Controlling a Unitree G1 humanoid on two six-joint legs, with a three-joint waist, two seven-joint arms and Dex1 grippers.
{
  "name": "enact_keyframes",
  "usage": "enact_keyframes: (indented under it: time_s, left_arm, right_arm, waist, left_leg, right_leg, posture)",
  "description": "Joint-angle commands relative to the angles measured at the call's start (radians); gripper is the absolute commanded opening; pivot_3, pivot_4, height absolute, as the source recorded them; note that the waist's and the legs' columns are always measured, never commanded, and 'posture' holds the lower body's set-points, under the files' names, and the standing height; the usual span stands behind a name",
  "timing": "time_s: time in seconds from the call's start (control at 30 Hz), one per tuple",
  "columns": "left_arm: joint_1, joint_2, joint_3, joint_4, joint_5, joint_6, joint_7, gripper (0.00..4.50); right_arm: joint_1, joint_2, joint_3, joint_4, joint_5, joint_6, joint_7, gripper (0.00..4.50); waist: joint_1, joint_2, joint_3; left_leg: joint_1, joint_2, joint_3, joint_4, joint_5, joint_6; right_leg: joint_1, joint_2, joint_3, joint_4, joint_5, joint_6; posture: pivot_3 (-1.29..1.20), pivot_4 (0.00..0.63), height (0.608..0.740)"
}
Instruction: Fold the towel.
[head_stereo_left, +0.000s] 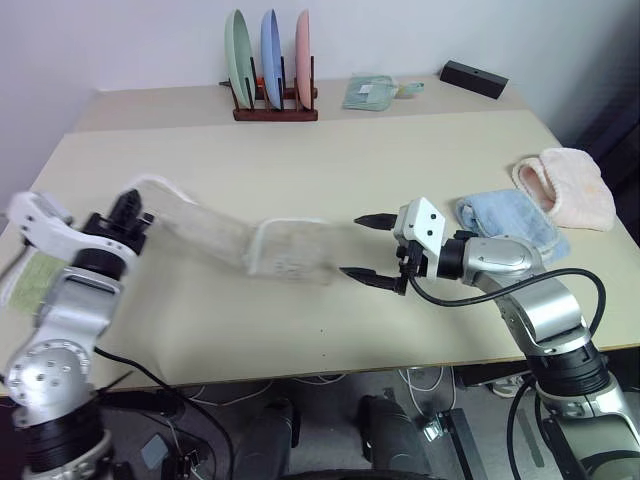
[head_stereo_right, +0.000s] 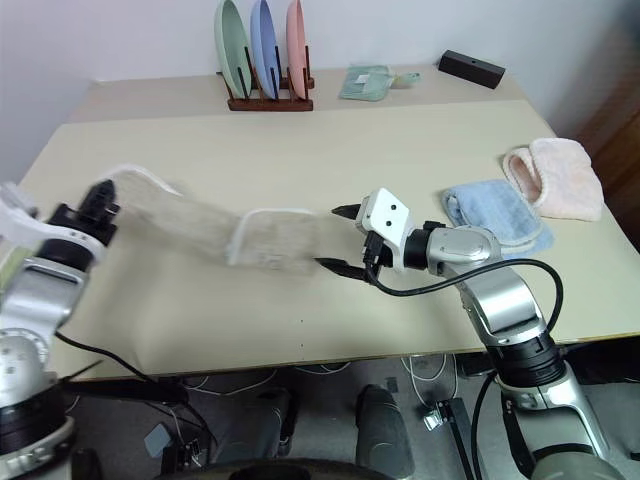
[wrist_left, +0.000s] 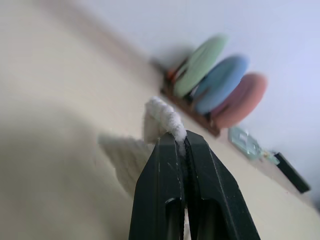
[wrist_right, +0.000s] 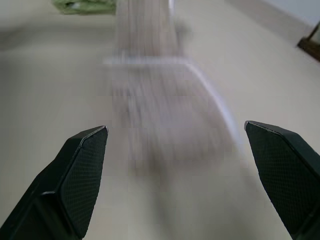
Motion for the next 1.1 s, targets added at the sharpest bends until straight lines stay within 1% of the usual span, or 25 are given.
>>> enact_keyframes:
  time_s: [0.03, 0.17, 0.27, 0.33, 0.43, 0.57, 0.7, 0.8, 0.83, 0.93, 0.97, 1.03, 1.07, 1.1]
  left_arm:
    - [-0.02, 0.103, -0.098, -0.059, 0.08, 0.051, -0.177, 0.03]
    - [-0.045, 0.16, -0.271, -0.126, 0.195, 0.077, -0.32, 0.03]
    - [-0.074, 0.197, -0.489, -0.181, 0.345, 0.095, -0.456, 0.03]
    - [-0.085, 0.188, -0.588, -0.17, 0.429, 0.085, -0.508, 0.03]
    - [-0.107, 0.157, -0.669, -0.122, 0.526, 0.085, -0.535, 0.03]
    - [-0.112, 0.119, -0.697, -0.102, 0.58, 0.091, -0.578, 0.03]
    - [-0.107, 0.097, -0.682, -0.106, 0.597, 0.114, -0.599, 0.03]
    - [-0.095, 0.086, -0.614, -0.13, 0.534, 0.141, -0.629, 0.93]
    - [-0.089, 0.087, -0.58, -0.141, 0.494, 0.163, -0.636, 1.36]
    - [-0.055, 0.111, -0.447, -0.191, 0.362, 0.209, -0.658, 2.83]
    - [-0.046, 0.121, -0.411, -0.2, 0.346, 0.218, -0.65, 2.83]
    - [-0.02, 0.138, -0.319, -0.203, 0.304, 0.227, -0.636, 2.87]
    - [-0.005, 0.142, -0.27, -0.201, 0.302, 0.213, -0.629, 2.6]
    - [0.004, 0.142, -0.231, -0.195, 0.303, 0.205, -0.614, 2.2]
  right_arm:
    - [-0.009, 0.006, -0.011, -0.032, 0.014, -0.01, 0.0, 4.5]
    - [-0.008, 0.011, -0.008, -0.026, 0.009, -0.015, -0.004, 4.5]
    - [-0.001, 0.011, -0.01, -0.026, 0.004, -0.016, -0.012, 4.5]
    - [0.004, 0.01, -0.011, -0.029, 0.003, -0.015, -0.018, 4.5]
    - [0.014, 0.007, -0.015, -0.038, 0.003, -0.012, -0.027, 4.5]
    - [0.028, 0.001, -0.02, -0.05, 0.004, -0.01, -0.038, 4.5]
    - [0.037, -0.002, -0.024, -0.055, 0.0, -0.012, -0.052, 4.5]
    - [0.036, -0.002, -0.024, -0.05, -0.005, -0.015, -0.063, 4.5]
    - [0.034, -0.003, -0.022, -0.045, -0.011, -0.016, -0.067, 4.5]
    - [0.025, -0.009, -0.017, -0.023, -0.035, -0.026, -0.078, 4.5]
    - [0.022, -0.009, -0.017, -0.016, -0.04, -0.029, -0.08, 4.5]
    - [0.01, -0.004, -0.02, -0.002, -0.046, -0.031, -0.084, 3.96]
    - [0.002, 0.002, -0.021, -0.001, -0.04, -0.029, -0.081, 3.64]
    - [-0.005, 0.008, -0.022, 0.0, -0.034, -0.026, -0.08, 3.17]
  waist:
    - [0.002, 0.0, 0.0]
    - [0.0, 0.0, 0.0]
    - [-0.002, 0.0, 0.0]
    - [-0.006, 0.0, 0.0]
    - [-0.01, 0.0, 0.0]
    - [-0.01, 0.0, 0.0]
    - [-0.008, 0.0, 0.0]
    - [-0.008, 0.0, 0.0]
    - [-0.009, 0.0, 0.0]
    - [-0.013, 0.0, 0.0]
    - [-0.018, 0.0, 0.0]
    - [-0.022, 0.0, 0.0]
    - [-0.023, 0.0, 0.0]
    - [-0.025, 0.0, 0.0]
  left_leg:
    - [0.0, 0.0, 0.0, 0.0, 0.0, 0.0]
    - [0.0, 0.0, 0.0, 0.0, 0.0, 0.0]
    - [0.0, 0.0, 0.0, 0.0, 0.0, 0.0]
    - [0.0, 0.0, 0.0, -0.001, 0.0, 0.0]
    - [0.0, 0.001, 0.001, -0.002, 0.0, 0.0]
    - [0.0, 0.001, 0.0, -0.003, 0.0, 0.0]
    - [0.0, 0.001, 0.0, -0.003, 0.0, 0.0]
    - [0.0, 0.001, 0.0, -0.002, 0.0, 0.0]
    - [0.0, 0.001, 0.0, -0.002, 0.0, 0.0]
    - [0.0, 0.001, 0.0, -0.003, 0.0, 0.0]
    - [0.0, 0.001, 0.0, -0.003, 0.0, 0.0]
    - [0.0, 0.001, -0.001, -0.003, 0.0, 0.0]
    - [0.0, 0.001, -0.001, -0.003, 0.0, 0.0]
    - [0.0, 0.001, -0.001, -0.003, 0.0, 0.0]
  right_leg:
    - [0.0, 0.0, 0.0, 0.0, 0.0, 0.0]
    - [0.001, 0.0, 0.0, -0.001, 0.0, 0.0]
    - [0.0, 0.0, 0.0, 0.0, 0.0, 0.0]
    - [0.0, 0.0, 0.0, 0.0, 0.0, 0.0]
    - [0.0, 0.0, 0.0, 0.0, 0.0, 0.0]
    - [-0.001, 0.0, 0.0, 0.0, 0.001, 0.001]
    - [-0.001, 0.0, 0.0, -0.001, 0.001, 0.003]
    - [-0.001, 0.0, 0.0, -0.001, 0.001, 0.003]
    - [-0.001, 0.0, 0.0, -0.001, 0.001, 0.003]
    - [-0.001, 0.0, 0.0, 0.0, 0.001, 0.003]
    - [-0.001, 0.0, 0.0, 0.0, 0.001, 0.003]
    - [-0.001, 0.0, 0.0, 0.0, 0.001, 0.003]
    - [-0.001, 0.0, 0.0, 0.0, 0.001, 0.003]
    - [-0.001, 0.0, 0.0, 0.0, 0.001, 0.003]
  posture:
    - [0.0, 0.15, 0.736]
    - [0.0, 0.15, 0.736]
    - [0.0, 0.15, 0.736]
    - [0.0, 0.15, 0.736]
    - [0.0, 0.15, 0.736]
    - [0.0, 0.15, 0.736]
    - [0.0, 0.15, 0.736]
    - [0.0, 0.15, 0.736]
    - [0.0, 0.15, 0.736]
    - [0.0, 0.15, 0.736]
    - [0.0, 0.15, 0.736]
    - [0.0, 0.15, 0.736]
    - [0.0, 0.15, 0.736]
    - [0.0, 0.15, 0.736]
